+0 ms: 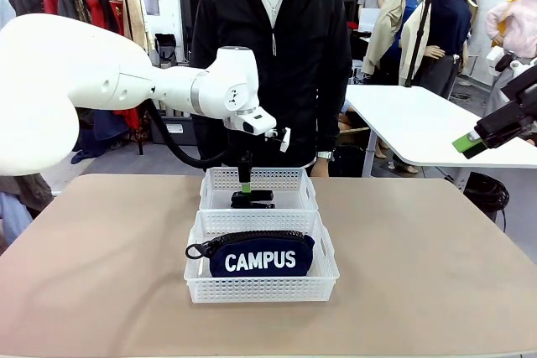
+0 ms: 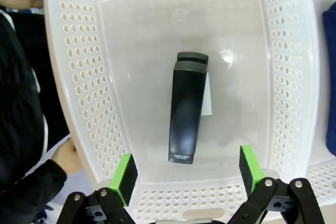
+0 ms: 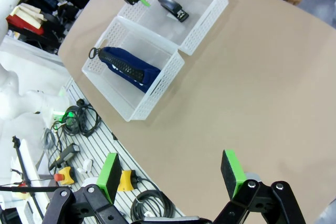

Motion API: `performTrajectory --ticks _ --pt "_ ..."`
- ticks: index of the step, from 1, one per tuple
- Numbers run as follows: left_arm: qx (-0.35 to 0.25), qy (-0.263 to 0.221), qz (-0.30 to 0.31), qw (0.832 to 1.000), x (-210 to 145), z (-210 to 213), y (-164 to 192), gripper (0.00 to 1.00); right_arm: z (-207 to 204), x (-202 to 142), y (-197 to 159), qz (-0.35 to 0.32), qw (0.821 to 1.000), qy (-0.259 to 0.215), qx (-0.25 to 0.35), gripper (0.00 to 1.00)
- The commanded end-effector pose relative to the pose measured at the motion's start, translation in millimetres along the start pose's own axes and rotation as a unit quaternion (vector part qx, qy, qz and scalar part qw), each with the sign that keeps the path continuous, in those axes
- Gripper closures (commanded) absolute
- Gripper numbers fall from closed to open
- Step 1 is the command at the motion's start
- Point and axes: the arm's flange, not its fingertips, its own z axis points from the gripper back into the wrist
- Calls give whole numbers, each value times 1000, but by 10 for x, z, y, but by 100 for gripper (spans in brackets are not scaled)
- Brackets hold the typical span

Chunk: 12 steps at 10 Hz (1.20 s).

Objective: Distribute items into two baskets.
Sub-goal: Place the picked Stapler into the Organizing basket as instructed by the person.

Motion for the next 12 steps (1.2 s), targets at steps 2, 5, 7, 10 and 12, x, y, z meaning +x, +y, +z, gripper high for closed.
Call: performTrajectory --ticks 2,5,7,10,12 --pt "7 6 -5 1000 -6 -12 17 0 0 11 23 -4 1000 -1 1 0" --pt "7 6 -5 1000 -6 -12 17 0 0 11 23 -4 1000 -1 1 0" --pt "7 6 -5 1000 -6 -12 17 0 0 11 23 -4 1000 -1 1 0" --pt "7 6 -5 1000 -6 -12 17 0 0 11 23 -4 1000 -1 1 0" --pt "7 6 -5 1000 -6 -12 17 0 0 11 23 -4 1000 -1 1 0"
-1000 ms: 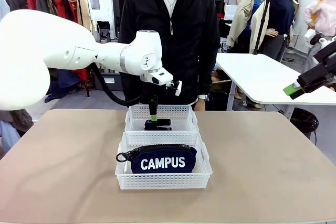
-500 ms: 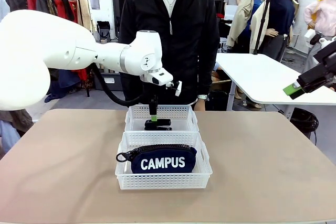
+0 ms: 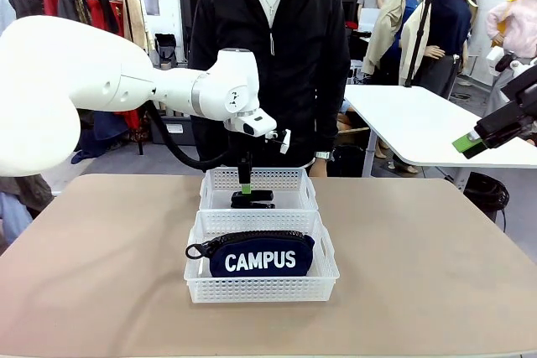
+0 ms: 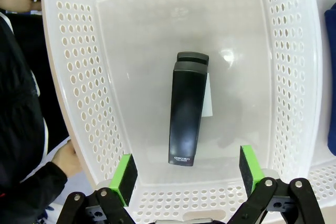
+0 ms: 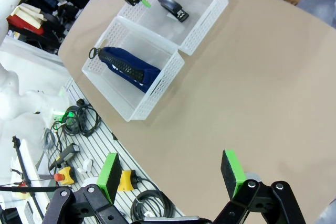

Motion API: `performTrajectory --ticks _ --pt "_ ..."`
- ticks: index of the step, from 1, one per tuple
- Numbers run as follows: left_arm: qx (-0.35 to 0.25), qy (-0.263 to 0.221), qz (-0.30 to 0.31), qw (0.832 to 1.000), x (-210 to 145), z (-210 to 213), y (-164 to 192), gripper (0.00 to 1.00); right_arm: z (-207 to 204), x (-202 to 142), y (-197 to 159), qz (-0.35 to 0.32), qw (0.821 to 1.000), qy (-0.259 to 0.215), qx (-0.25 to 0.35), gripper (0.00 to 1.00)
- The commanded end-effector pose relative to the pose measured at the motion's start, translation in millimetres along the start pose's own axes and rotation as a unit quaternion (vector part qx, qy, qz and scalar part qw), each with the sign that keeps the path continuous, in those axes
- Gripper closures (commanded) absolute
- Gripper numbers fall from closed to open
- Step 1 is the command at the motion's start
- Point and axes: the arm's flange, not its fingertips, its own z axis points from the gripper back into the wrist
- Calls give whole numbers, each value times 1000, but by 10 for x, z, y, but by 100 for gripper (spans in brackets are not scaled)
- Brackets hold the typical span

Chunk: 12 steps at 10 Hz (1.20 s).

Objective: Distribute items into two baskets.
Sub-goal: Place the picked Stapler into the Organizing basket as instructed by the person.

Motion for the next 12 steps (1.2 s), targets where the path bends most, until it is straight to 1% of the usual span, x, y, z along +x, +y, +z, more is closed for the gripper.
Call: performTrajectory --ticks 1,2,3,5,6,7,9,11,12 --pt "0 0 0 1000 0 0 0 0 0 11 23 -4 1000 -1 1 0" --pt "22 -15 53 998 -253 240 -56 0 0 11 23 -4 1000 -1 1 0" --pt "23 -61 99 993 -563 538 -170 0 0 11 23 -4 1000 -1 1 0" --pt "43 -100 177 978 -1135 933 -367 0 0 11 23 -4 1000 -1 1 0" --pt "47 -128 214 967 -1438 1051 -472 0 0 11 23 -4 1000 -1 1 0" --pt "61 -170 238 954 -1739 1186 -643 0 0 11 23 -4 1000 -1 1 0" --pt "100 -211 297 926 -2317 1510 -1030 0 0 11 23 -4 1000 -1 1 0" --pt "99 -246 322 909 -2758 1782 -1400 0 0 11 23 -4 1000 -1 1 0" --pt "89 -255 325 906 -2899 1873 -1473 0 0 11 23 -4 1000 -1 1 0"
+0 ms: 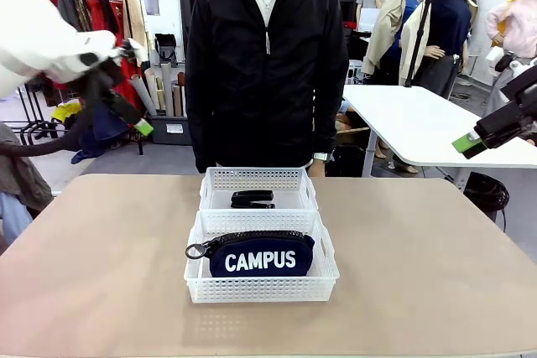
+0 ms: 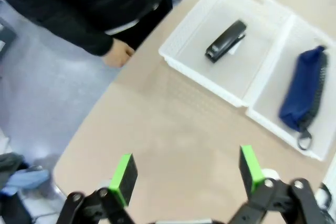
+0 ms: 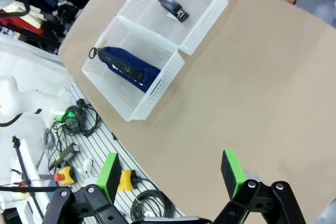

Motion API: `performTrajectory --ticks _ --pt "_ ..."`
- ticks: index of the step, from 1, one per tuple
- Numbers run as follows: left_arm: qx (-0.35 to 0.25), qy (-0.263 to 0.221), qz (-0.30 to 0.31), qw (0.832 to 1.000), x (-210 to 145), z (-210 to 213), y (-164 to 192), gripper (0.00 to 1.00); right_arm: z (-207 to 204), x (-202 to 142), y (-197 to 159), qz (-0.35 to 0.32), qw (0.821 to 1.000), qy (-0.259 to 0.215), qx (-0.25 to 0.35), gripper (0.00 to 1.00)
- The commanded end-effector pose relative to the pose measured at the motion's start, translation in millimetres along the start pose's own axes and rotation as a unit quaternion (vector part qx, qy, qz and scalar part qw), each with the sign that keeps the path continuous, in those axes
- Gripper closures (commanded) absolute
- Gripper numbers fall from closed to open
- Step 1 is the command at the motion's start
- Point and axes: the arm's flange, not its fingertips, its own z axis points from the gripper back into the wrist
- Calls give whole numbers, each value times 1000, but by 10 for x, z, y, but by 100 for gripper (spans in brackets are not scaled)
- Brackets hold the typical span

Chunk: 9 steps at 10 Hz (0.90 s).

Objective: Distribute items into two baskets.
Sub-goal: Place the picked Stapler into the Organizing basket as instructed by the person.

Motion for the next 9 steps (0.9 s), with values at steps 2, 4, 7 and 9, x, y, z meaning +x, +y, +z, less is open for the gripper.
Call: performTrajectory --ticks 2,4,7,9 --pt "-36 8 20 999 -269 227 89 0 6 11 24 -4 1000 -2 1 0" --pt "-67 -14 44 997 -571 486 397 0 6 11 24 -4 1000 -2 1 0" --pt "-76 -42 54 995 -834 546 545 0 6 11 24 -4 1000 -2 1 0" --pt "-100 -59 51 992 -864 528 581 0 6 11 24 -4 1000 -2 1 0"
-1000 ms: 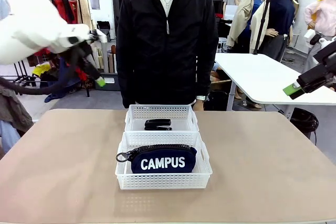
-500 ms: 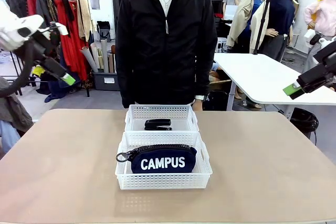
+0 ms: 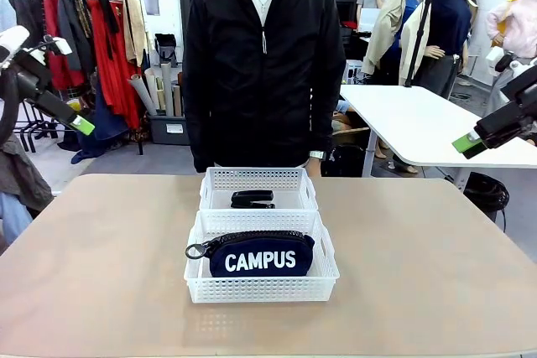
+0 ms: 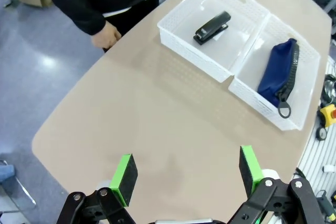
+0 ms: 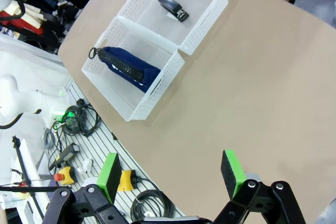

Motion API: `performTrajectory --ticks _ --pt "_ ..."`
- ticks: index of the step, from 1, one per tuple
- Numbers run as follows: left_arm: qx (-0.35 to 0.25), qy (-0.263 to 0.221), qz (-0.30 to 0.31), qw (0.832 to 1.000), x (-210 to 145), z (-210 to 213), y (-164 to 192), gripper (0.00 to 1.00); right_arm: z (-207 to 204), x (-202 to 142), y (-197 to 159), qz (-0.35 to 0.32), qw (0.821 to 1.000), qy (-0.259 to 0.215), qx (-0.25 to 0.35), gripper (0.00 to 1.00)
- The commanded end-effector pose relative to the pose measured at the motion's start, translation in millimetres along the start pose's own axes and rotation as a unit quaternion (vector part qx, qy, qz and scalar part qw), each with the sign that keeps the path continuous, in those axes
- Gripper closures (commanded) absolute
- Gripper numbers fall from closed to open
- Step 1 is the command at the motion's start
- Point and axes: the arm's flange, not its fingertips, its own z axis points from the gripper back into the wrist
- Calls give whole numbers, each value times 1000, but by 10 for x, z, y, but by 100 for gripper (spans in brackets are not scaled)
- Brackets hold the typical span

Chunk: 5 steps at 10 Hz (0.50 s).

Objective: Distribute items into two baskets.
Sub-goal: Place the picked Stapler into the Organizing basket as instructed by the person.

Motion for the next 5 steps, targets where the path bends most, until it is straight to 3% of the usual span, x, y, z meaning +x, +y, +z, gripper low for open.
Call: performTrajectory --ticks 1,5 --pt "10 9 1 1000 2 32 -4 0 4 11 24 -3 1000 -2 1 0" --pt "10 9 1 1000 2 32 -4 0 4 11 24 -3 1000 -2 1 0"
